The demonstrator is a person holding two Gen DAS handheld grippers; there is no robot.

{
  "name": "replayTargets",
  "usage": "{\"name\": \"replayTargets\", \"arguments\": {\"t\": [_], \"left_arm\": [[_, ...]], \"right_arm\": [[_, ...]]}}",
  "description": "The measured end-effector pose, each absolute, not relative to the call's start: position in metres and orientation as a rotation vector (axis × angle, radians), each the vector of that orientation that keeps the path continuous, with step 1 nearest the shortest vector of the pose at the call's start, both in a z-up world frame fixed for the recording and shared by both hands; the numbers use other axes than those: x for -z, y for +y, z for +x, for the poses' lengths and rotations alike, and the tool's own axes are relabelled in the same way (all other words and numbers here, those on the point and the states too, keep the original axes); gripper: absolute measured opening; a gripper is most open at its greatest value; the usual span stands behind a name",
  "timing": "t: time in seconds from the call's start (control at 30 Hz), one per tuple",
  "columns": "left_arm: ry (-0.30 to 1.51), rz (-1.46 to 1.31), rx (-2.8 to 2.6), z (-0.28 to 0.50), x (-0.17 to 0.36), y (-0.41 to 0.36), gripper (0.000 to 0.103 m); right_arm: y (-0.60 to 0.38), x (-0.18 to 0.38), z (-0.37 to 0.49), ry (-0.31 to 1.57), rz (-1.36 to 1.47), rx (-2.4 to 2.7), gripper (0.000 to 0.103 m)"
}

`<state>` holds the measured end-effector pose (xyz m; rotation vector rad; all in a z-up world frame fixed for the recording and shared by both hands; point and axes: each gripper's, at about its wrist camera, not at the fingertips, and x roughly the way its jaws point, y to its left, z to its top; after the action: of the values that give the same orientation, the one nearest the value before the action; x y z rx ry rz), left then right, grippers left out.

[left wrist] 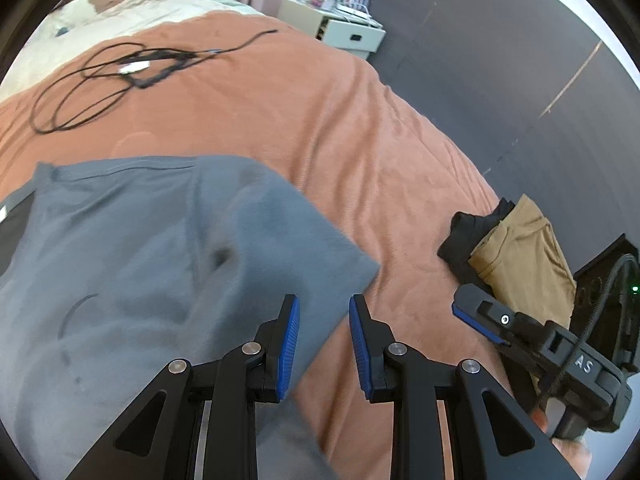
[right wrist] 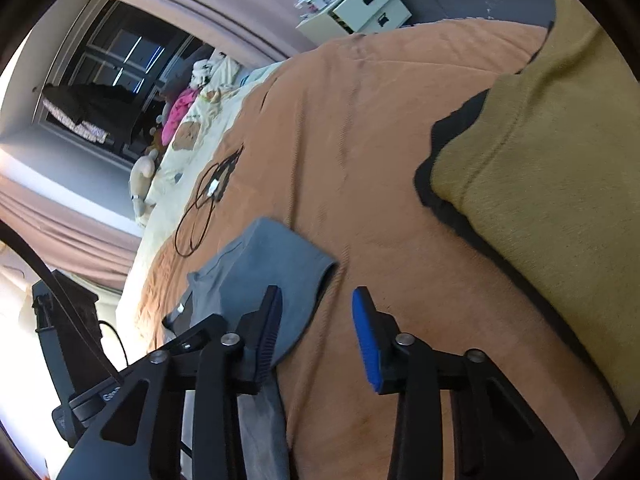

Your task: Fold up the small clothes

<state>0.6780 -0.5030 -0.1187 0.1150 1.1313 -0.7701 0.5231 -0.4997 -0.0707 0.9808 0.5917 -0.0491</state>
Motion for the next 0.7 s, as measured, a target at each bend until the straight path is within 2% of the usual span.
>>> {"name": "replayTargets", "arguments": {"t": [0.7], "left_arm": [[1.174, 0.214, 0.761, 0.686, 0.168, -0.583, 0.029]], "right_arm": [[-0.514, 0.074, 0.494, 0.59, 1.037, 0.088, 0.03]]}}
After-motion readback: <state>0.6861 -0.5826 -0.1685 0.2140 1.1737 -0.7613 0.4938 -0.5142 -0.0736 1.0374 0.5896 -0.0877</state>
